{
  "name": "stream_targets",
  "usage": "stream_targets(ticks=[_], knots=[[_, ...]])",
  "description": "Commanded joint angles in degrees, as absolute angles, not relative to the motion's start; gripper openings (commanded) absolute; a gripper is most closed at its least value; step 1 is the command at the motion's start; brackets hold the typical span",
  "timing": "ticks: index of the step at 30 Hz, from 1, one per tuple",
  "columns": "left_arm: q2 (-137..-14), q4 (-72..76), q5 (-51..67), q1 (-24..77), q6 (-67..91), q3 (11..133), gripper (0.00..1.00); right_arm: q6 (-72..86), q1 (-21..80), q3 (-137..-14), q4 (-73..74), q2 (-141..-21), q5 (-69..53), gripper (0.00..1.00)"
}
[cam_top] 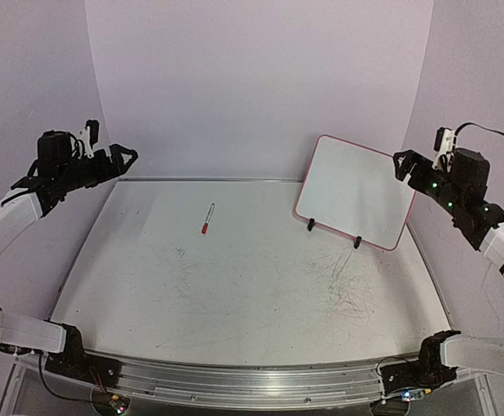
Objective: Write a sentence on the whiteboard
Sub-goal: Move the whiteboard stand to the center of the board.
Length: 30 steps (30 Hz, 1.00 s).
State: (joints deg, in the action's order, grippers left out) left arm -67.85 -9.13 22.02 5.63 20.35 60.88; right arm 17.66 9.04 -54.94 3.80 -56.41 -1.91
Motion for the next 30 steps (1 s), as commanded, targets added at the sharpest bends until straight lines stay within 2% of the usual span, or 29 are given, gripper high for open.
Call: stream_targets(ticks=[1,3,7,15,24,30], knots=[[-69.7,-9.4,25.2,7.3,18.0,60.4,0.99,16.5,9.0,-51.0,-1.2,-60.0,-3.5,0.98],[-70.3,-9.7,24.1,8.4,17.0,60.2,0.99,17.3,8.9,-49.3,-3.0,-63.0,-2.0,0.98],[-72.1,-11.0,21.3,10.5,15.6,60.4,0.99,16.7,8.9,-52.0,-1.7,-74.2,-6.5,0.98],[-72.7,-13.8,19.3,13.8,14.4,59.4,0.99,24.0,9.2,-54.8,2.8,-84.5,-2.0,0.98],[-74.6,-13.8,18.6,16.1,16.3,58.9,0.99,30.6,12.6,-56.6,5.8,-92.6,3.6,0.89],[-75.2,-13.7,18.3,17.6,18.0,59.1,0.99,34.4,14.5,-57.8,5.9,-97.6,6.1,0.78]])
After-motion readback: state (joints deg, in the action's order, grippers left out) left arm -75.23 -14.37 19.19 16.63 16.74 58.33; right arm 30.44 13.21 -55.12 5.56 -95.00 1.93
